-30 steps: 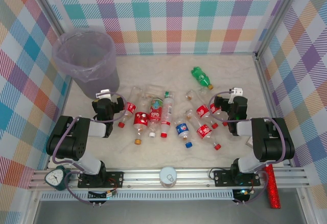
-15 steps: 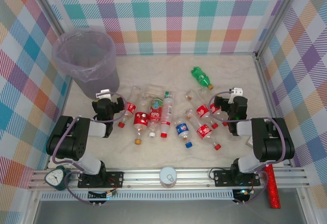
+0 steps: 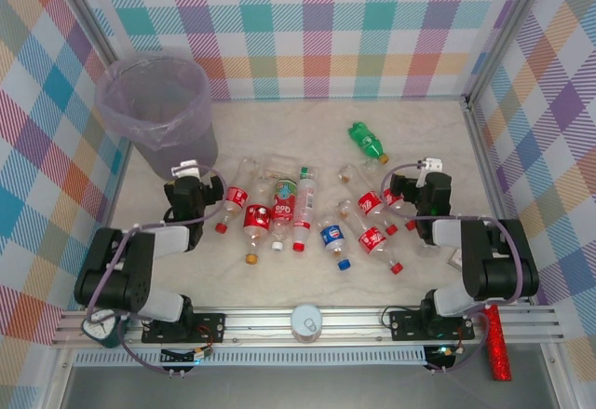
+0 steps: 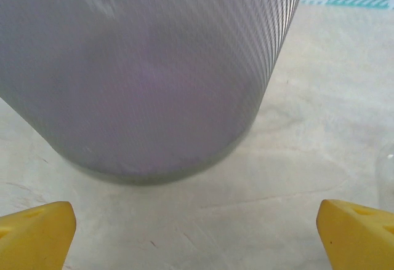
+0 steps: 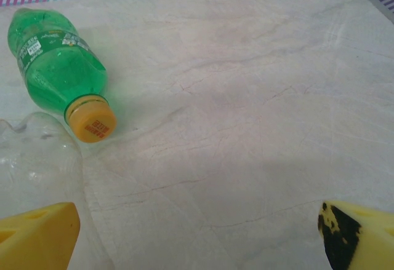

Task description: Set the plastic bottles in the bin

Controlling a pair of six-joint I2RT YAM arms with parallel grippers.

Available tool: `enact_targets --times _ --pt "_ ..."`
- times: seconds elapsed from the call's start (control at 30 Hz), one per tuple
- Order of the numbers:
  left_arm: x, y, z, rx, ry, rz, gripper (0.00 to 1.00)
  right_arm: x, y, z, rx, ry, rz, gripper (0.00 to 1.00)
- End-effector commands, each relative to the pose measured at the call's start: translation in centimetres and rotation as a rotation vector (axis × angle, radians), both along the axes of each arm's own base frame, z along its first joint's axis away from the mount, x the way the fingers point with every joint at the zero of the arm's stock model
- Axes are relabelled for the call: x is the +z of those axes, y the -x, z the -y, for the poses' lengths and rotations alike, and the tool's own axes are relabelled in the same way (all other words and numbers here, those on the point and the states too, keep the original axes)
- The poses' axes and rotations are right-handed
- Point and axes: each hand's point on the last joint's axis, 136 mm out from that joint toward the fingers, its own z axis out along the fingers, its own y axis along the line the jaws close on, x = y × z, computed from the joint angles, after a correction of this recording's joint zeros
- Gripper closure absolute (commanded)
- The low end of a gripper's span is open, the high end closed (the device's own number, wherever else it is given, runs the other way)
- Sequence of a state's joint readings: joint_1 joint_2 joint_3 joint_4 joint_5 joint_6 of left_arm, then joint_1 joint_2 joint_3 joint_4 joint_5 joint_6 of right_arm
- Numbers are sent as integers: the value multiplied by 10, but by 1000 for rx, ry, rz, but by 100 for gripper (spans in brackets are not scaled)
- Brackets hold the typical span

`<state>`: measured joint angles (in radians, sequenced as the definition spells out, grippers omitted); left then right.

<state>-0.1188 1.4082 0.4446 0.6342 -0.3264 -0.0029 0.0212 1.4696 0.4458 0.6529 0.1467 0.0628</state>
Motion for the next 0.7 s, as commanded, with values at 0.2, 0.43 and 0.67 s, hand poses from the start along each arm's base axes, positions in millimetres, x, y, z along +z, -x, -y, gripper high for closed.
enact_targets --times 0.2,0.43,0.67 --pt "78 14 22 20 40 -87 0 67 41 15 -204 -126 -318 1" --pt "93 41 84 -84 98 -208 0 54 85 8 -228 -159 -638 1" --pt "99 78 173 -282 229 -315 0 33 100 15 -260 -251 -747 6"
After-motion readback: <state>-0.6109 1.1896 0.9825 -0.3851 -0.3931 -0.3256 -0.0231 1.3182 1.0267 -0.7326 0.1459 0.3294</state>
